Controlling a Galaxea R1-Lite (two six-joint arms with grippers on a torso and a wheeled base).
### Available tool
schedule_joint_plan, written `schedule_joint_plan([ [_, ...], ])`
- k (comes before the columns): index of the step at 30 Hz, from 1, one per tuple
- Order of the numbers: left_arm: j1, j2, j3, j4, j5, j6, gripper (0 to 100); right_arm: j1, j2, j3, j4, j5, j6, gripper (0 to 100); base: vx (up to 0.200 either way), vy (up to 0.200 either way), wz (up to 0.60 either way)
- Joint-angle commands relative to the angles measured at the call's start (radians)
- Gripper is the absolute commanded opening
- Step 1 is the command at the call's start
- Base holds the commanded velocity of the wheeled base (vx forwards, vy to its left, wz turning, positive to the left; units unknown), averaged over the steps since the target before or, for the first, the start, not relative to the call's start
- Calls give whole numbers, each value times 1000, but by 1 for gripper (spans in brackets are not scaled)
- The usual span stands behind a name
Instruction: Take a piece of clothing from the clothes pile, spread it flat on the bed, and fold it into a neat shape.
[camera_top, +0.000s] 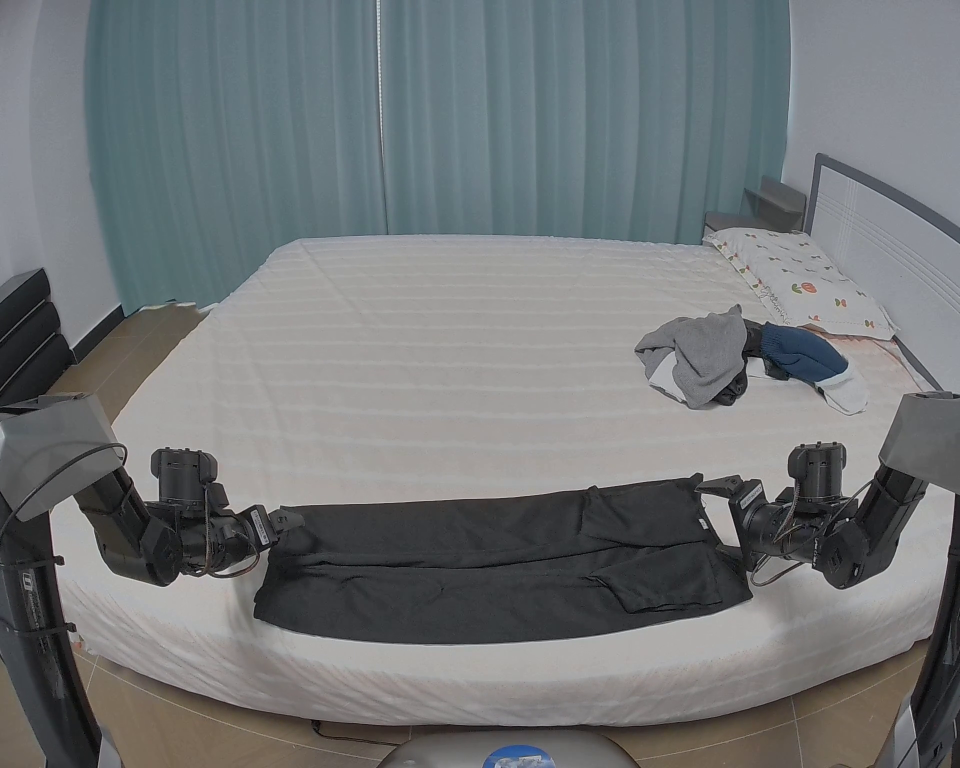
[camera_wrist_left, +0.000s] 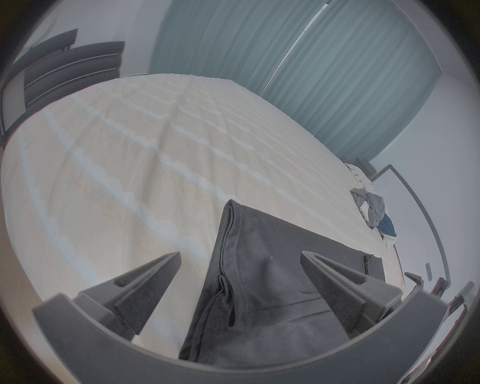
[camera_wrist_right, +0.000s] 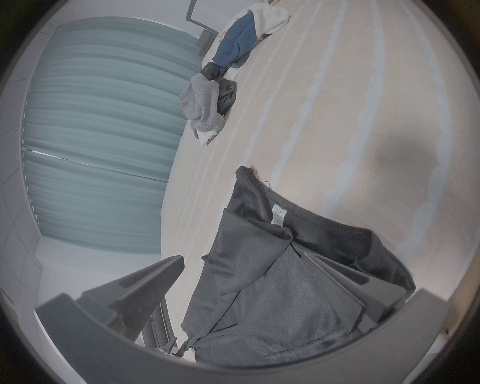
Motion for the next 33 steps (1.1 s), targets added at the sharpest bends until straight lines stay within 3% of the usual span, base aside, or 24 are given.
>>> schedule_joint_plan([
  [1, -8, 23, -55, 51, -55, 50, 100, -2, 16, 9, 1, 19, -2, 100, 0, 0, 0],
  [3, -8, 23, -51, 51, -92, 67, 100, -2, 21, 9, 1, 22, -5, 100, 0, 0, 0],
  [13, -11, 47, -51, 48, -88, 159, 100, 9, 22, 21, 0, 21, -8, 100, 0, 0, 0],
  [33, -12, 81, -46, 16, -88, 196, 100, 16, 44, 50, -71, 22, -40, 100, 0, 0, 0],
])
